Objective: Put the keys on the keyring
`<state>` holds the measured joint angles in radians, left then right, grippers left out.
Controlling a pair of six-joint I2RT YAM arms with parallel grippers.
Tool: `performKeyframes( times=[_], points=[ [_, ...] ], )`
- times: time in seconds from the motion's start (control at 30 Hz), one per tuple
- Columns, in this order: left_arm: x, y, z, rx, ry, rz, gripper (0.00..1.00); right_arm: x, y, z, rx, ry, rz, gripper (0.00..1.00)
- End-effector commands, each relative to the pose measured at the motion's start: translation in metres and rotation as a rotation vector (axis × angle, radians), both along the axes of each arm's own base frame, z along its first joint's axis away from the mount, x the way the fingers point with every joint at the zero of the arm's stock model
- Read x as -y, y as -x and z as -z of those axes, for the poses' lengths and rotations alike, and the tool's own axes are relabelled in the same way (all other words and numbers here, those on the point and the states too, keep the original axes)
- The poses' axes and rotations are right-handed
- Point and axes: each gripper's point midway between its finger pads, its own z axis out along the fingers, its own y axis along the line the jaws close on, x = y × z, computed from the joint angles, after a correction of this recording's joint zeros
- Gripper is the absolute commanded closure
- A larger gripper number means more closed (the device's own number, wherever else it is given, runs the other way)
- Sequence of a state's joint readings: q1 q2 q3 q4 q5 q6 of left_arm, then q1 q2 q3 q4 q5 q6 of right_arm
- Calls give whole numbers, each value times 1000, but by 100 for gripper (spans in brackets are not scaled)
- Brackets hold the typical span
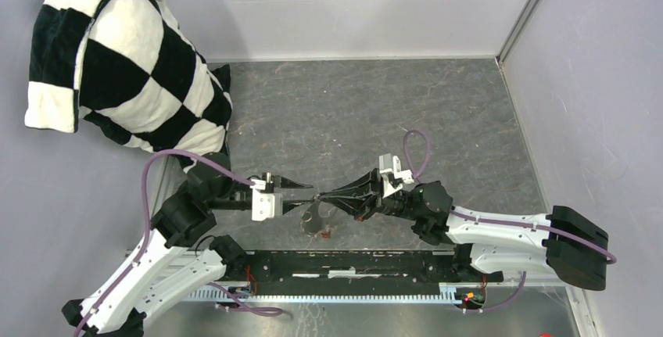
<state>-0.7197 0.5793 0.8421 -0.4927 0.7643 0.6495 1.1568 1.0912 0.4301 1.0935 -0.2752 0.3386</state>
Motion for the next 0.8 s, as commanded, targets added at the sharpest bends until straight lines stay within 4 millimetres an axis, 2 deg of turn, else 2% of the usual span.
performKeyframes(
  times=[0.0, 0.17, 0.27, 0.43, 0.53, 0.63, 0.67, 0.73, 0.77],
  points=[
    [2, 13, -4, -84, -1, 52, 62, 0, 6, -39, 89, -89, -19, 100],
    [3, 16, -1, -111, -7, 63, 67, -6, 8, -40, 104, -67, -37, 100],
    [4, 17, -7, -121, 8, 64, 67, -8, 7, -37, 105, -47, -33, 100],
    [3, 17, -5, -136, 6, 60, 70, -11, 7, -35, 107, -31, -39, 100],
    [3, 16, -3, -136, 1, 50, 79, -12, 7, -34, 114, -16, -41, 100],
    [1, 14, 2, -118, -15, 42, 96, -12, 8, -34, 124, 2, -46, 100],
    [0, 12, 5, -114, -24, 34, 98, -13, 8, -32, 125, 20, -46, 96],
    [-1, 9, 9, -107, -41, 14, 98, -13, 7, -30, 136, 69, -41, 70],
    [-2, 8, 12, -104, -51, 13, 98, -13, 6, -28, 146, 105, -36, 52]
  ],
)
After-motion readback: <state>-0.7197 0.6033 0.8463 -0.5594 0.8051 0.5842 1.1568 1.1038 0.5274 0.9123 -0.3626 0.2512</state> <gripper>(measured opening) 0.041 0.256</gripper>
